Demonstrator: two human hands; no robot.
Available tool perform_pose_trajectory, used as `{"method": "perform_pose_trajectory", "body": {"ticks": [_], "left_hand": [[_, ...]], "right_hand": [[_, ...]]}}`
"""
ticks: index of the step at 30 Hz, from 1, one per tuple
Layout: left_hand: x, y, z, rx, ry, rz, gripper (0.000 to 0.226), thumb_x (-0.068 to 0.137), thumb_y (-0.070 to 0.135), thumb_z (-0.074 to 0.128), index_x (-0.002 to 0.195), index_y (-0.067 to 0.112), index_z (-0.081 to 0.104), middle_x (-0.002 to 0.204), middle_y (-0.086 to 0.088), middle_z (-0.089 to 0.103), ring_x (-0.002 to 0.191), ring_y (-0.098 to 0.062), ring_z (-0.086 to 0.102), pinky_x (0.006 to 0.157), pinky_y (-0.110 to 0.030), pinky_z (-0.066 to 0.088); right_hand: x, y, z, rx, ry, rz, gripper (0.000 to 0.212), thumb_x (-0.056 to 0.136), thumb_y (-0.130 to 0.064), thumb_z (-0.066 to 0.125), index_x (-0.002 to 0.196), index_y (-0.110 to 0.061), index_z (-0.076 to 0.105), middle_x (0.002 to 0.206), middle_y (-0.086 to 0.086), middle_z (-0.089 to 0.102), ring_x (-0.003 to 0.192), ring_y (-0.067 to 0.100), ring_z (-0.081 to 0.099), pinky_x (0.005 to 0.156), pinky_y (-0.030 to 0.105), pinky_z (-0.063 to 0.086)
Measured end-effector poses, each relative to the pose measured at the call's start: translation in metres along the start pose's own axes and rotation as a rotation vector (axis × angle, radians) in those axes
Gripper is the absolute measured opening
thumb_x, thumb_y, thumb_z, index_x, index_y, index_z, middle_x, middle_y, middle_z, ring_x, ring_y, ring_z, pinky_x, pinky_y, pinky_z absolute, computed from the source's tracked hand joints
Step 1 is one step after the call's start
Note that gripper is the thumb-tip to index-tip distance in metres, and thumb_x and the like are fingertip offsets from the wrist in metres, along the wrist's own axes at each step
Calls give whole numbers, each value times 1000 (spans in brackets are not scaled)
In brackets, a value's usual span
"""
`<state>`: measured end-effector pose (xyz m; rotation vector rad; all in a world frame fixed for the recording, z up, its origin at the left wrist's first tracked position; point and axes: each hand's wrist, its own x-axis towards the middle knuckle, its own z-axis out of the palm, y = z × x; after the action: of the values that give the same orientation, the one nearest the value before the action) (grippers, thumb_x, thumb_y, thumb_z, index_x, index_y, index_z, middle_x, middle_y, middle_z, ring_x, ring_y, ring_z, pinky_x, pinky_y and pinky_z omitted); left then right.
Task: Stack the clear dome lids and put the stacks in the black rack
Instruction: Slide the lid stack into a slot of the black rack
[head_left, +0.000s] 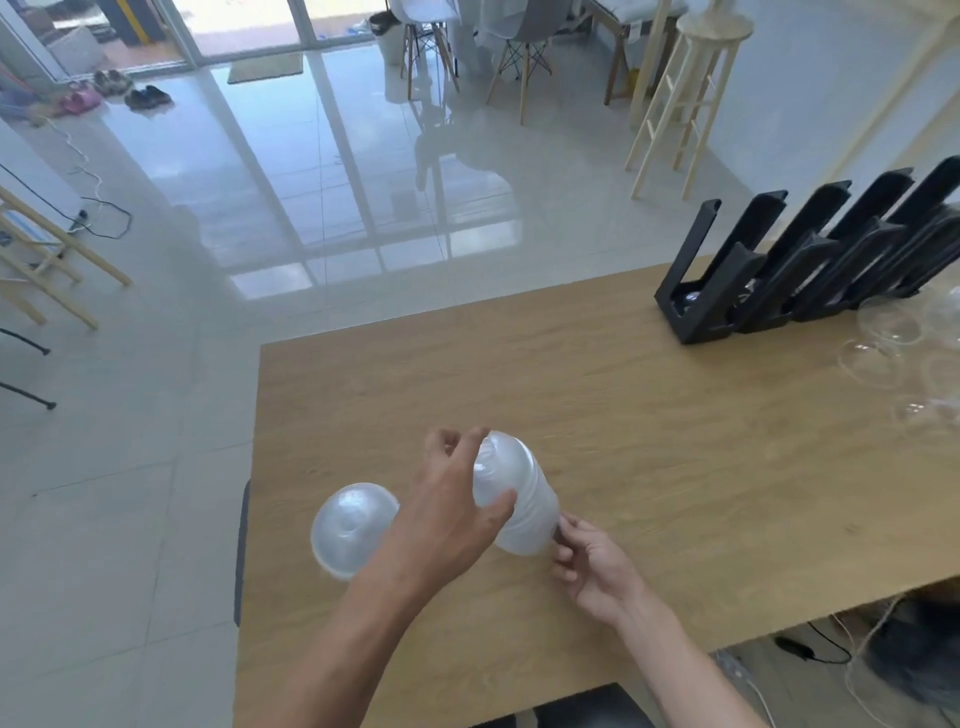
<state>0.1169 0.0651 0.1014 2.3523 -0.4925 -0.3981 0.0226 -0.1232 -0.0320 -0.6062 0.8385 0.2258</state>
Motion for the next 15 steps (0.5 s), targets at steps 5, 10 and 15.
{"method": "perform_pose_trajectory", "body": {"ticks": [5, 10, 15], "left_hand": [[12, 22, 12, -5, 42, 37, 69, 92, 42, 71, 152, 35, 40, 145, 15, 39, 132, -7, 44, 98, -22, 35], [47, 58, 13, 20, 106, 89, 68, 91, 43, 73, 150, 32, 42, 146, 14, 47, 134, -7, 44, 102, -23, 33], [95, 116, 6, 43, 158, 130, 70, 90, 46, 76, 151, 32, 45, 149, 10, 48, 128, -17, 56, 102, -33, 45]], "right_hand": [[-5, -15, -3, 140, 30, -7, 14, 107, -5, 50, 104, -10, 63, 71, -4, 53, 42, 5, 39, 34, 19, 26], [1, -66, -7, 170, 6, -46, 14, 106, -8, 54, 96, -14, 61, 70, -6, 52, 41, 4, 37, 34, 19, 25], [3, -148, -7, 225, -108, -74, 10, 104, -12, 57, 94, -16, 60, 72, -6, 53, 42, 5, 37, 36, 19, 26]]}}
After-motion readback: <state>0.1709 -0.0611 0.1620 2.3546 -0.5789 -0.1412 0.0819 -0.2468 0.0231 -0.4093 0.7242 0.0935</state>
